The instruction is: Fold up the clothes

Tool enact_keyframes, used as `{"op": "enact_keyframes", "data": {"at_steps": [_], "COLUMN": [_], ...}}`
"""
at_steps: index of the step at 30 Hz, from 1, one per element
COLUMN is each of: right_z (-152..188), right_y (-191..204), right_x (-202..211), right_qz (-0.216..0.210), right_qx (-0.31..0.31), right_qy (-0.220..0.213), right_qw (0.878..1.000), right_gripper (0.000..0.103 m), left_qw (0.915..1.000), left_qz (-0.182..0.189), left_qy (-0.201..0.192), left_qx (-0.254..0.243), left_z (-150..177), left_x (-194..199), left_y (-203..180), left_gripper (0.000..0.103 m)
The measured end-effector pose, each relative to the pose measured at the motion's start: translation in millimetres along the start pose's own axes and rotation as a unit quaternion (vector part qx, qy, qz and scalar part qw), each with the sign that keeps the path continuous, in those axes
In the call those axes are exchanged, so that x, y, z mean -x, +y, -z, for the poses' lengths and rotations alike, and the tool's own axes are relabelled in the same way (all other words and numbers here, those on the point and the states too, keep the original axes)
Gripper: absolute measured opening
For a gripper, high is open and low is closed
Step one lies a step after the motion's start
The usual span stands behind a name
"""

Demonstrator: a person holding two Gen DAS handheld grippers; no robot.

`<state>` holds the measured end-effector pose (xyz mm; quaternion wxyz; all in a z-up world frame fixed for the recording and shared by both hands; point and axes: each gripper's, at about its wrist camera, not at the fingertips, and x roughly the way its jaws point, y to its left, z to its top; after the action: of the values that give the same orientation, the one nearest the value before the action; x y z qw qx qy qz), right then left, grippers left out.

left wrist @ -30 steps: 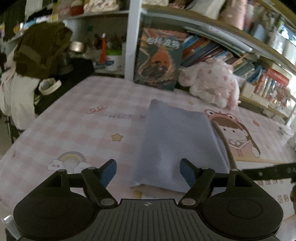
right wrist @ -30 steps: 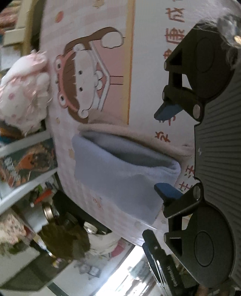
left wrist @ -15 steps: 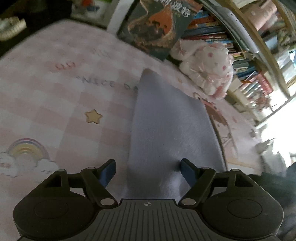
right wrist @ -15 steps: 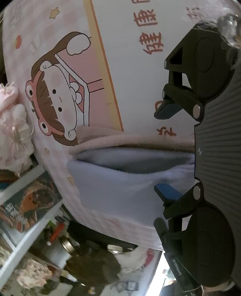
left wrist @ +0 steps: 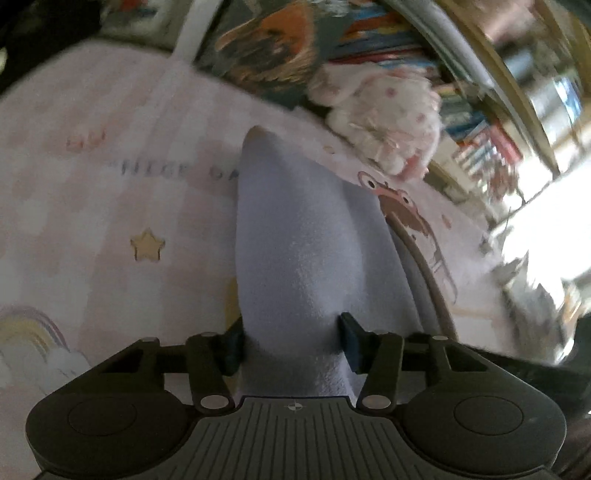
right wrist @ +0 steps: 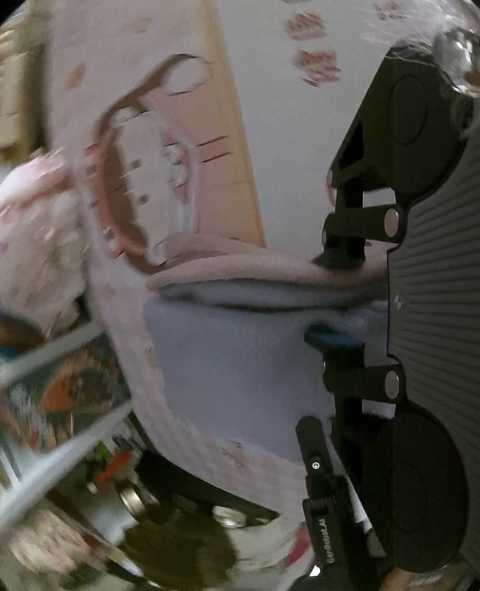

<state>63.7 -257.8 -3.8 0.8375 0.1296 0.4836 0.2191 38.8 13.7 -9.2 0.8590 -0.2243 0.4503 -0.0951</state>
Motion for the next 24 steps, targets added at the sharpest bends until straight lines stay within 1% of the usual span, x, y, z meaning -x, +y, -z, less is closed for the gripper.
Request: {"op": "enact_keyframes", "data": {"at_steps": [1,3,4,5,7,10,11,13,15,17,19,20,24], "right_z": [1,2,1,0,-2,-3,-3,-3,-4,-6,-7,-8,-14], "right_y": [-1,-5,-9,-12,-16,-20,-22,-22,-19,-16,-12,-10,-1], "right_x": [0,-1,-3,-4,-8,-14,-16,-18,-19,-20,-15,-11,3], "right_qz": [-0.003,-0.009,-0.012,-0.014,-0.014,-0.028,-0.033,-0.04,-0.038,-0.042,-0.044,-0.045,-0.051], "right_qx": [0.0,-0.007,-0.02,-0.032,-0.047,-0.064,-0.073,-0.079,-0.069,-0.055,-0.032,-0.019,0.022], "right_qy": [0.004,0.012,0.017,0.022,0.032,0.04,0.044,0.042,0.042,0.042,0.031,0.021,-0.019], "right_qw": [1.0,1.0,1.0,0.999,0.998,0.997,0.996,0.995,0.996,0.997,0.998,0.999,0.998], "right_gripper": [0.027,0.028,0.031,0.038,0.046,0.049,0.051,0.052,0.048,0.038,0.032,0.03,0.027], "left_qw": [1.0,0.9997,0.9991,0.9984,0.9968,0.9953,0.9947,0.9946,0.9962,0.9975,0.9984,0.9988,0.9984], "left_qz": [0.003,0.008,0.015,0.021,0.036,0.049,0.053,0.051,0.041,0.036,0.034,0.033,0.037], "left_qy": [0.006,0.02,0.028,0.034,0.041,0.042,0.04,0.034,0.029,0.02,0.004,-0.007,-0.04], "left_qx": [0.005,0.015,0.03,0.041,0.057,0.072,0.079,0.084,0.072,0.058,0.044,0.036,0.017], "left_z": [-2,-5,-7,-8,-9,-7,-6,-5,-3,-3,-3,-3,-13], "left_x": [-2,-5,-8,-9,-12,-16,-18,-19,-20,-16,-10,-7,4], "left_y": [3,8,14,19,26,31,32,30,23,19,13,9,-1], "left_gripper": [0.051,0.056,0.058,0.06,0.06,0.062,0.061,0.059,0.055,0.051,0.049,0.049,0.048]}}
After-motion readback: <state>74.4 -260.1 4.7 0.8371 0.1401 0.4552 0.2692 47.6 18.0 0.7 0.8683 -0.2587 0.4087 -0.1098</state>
